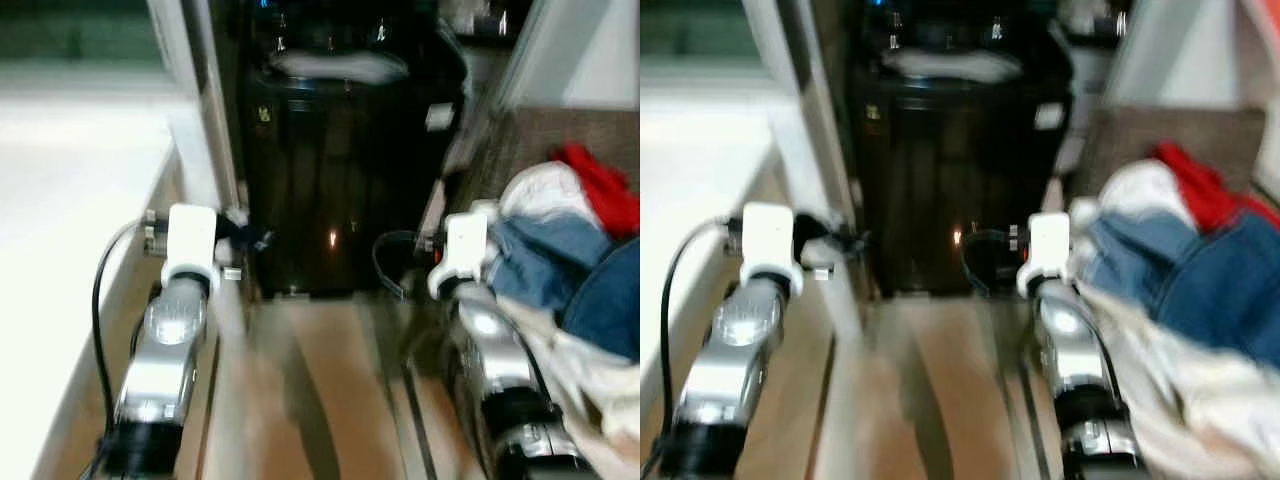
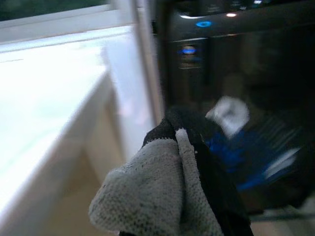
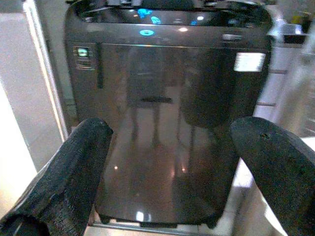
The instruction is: Clothes washing
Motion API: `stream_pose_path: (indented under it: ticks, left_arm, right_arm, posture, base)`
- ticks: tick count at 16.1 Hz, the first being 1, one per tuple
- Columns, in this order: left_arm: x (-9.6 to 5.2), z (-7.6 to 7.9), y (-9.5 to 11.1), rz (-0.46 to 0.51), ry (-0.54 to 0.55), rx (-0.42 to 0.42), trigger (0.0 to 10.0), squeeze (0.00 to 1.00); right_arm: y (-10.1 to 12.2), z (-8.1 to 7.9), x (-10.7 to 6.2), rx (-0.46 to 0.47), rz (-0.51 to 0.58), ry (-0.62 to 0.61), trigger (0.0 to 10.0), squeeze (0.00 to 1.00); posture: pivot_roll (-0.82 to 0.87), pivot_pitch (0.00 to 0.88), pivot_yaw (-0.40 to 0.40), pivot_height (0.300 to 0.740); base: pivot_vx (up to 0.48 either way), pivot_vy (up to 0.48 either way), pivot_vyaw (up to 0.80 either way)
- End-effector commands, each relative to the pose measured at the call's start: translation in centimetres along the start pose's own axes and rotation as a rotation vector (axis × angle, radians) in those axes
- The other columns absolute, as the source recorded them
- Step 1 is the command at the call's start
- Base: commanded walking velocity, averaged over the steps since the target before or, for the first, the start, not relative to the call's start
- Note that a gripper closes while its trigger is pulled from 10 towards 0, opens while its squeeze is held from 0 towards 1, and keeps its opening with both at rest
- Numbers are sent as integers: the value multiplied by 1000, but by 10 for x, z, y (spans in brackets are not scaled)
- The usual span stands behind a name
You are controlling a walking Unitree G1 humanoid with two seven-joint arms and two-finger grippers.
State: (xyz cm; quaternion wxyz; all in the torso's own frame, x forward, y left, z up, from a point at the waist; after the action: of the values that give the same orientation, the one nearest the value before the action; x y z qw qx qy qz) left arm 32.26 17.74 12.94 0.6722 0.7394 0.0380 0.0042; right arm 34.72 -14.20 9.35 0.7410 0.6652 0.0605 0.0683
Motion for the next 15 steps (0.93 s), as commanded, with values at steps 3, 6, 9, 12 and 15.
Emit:
stream_pose_path:
  ticks: [3, 6, 9, 12, 15]
  left_arm:
    - [3, -5, -3, -10, 1, 16, 0, 0]
    - [4, -1, -2, -3, -28, 18, 0, 0]
    - [6, -1, -1, 6, -34, 19, 0, 0]
    - [8, 6, 20, 99, -95, 43, 0, 0]
    - [19, 17, 84, 299, -210, 108, 0, 0]
  right_arm:
    - [8, -5, 4, -13, 33, 9, 10000, 0]
    - [9, -6, 5, -29, 34, 9, 10000, 0]
    - [11, -7, 5, -29, 54, 11, 10000, 0]
    - [32, 2, 6, -66, 150, -39, 10000, 0]
    - [69, 17, 1, -104, 299, -113, 10000, 0]
  posture:
    - [-50, 0, -2, 740]
    - [-50, 0, 0, 740]
    - [-48, 0, 1, 740]
    - [-54, 0, 0, 740]
    - [-64, 0, 3, 740]
  base:
    - [480, 0, 0]
    - [480, 0, -525]
    - [480, 0, -263]
    - [480, 0, 0]
    - [480, 0, 0]
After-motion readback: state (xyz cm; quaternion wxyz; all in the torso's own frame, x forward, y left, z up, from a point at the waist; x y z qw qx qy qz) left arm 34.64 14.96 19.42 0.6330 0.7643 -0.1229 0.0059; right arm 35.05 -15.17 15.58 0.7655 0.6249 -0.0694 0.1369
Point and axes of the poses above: a point about 5 cm out from each wrist's last joint towards the gripper, its own x axis pointing out of the wrist towards the gripper, its own y axis along the axis of the wrist's last joint, z = x × y, the point moved 2 cm from there along x, pointing out of the wrist towards the gripper, and after that the axes turned 6 degrees about -x, right-handed, at the moved point
